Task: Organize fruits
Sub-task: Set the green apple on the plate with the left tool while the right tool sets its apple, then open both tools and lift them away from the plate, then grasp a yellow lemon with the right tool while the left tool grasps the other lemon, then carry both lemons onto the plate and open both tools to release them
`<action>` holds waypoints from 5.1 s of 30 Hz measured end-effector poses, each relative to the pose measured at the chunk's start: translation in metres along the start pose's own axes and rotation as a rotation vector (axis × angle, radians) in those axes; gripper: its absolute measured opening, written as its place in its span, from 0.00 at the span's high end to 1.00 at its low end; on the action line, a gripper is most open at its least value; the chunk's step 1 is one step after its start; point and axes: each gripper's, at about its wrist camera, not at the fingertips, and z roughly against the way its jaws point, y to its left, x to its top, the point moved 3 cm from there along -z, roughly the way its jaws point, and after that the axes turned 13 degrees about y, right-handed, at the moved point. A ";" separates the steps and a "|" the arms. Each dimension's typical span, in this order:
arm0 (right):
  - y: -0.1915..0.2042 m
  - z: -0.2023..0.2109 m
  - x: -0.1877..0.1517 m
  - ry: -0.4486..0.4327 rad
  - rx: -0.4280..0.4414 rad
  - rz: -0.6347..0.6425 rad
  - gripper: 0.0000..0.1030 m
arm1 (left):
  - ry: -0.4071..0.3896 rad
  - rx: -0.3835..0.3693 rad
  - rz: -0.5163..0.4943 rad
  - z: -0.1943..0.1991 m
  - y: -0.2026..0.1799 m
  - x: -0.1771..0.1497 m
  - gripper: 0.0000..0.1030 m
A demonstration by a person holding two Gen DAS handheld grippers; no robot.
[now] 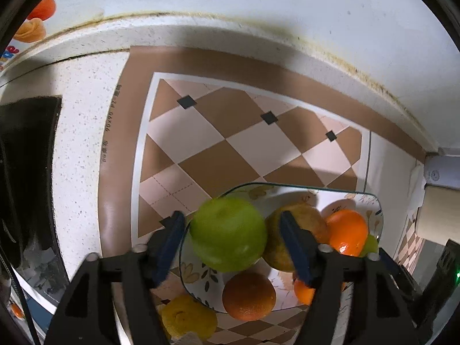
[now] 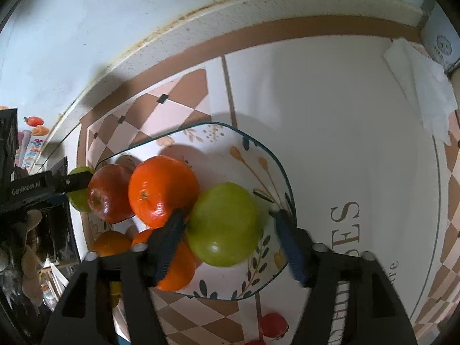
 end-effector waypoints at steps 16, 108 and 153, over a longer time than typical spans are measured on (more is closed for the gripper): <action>0.029 0.043 -0.042 -0.120 -0.194 0.089 0.08 | -0.174 0.148 -0.056 0.035 0.014 -0.073 0.16; 0.184 -0.121 -0.111 0.122 0.204 0.164 0.37 | -0.273 0.378 0.361 -0.003 0.147 -0.230 0.00; 0.127 -0.071 -0.135 0.033 0.003 0.321 0.35 | -0.115 0.031 0.157 -0.063 0.095 -0.178 0.45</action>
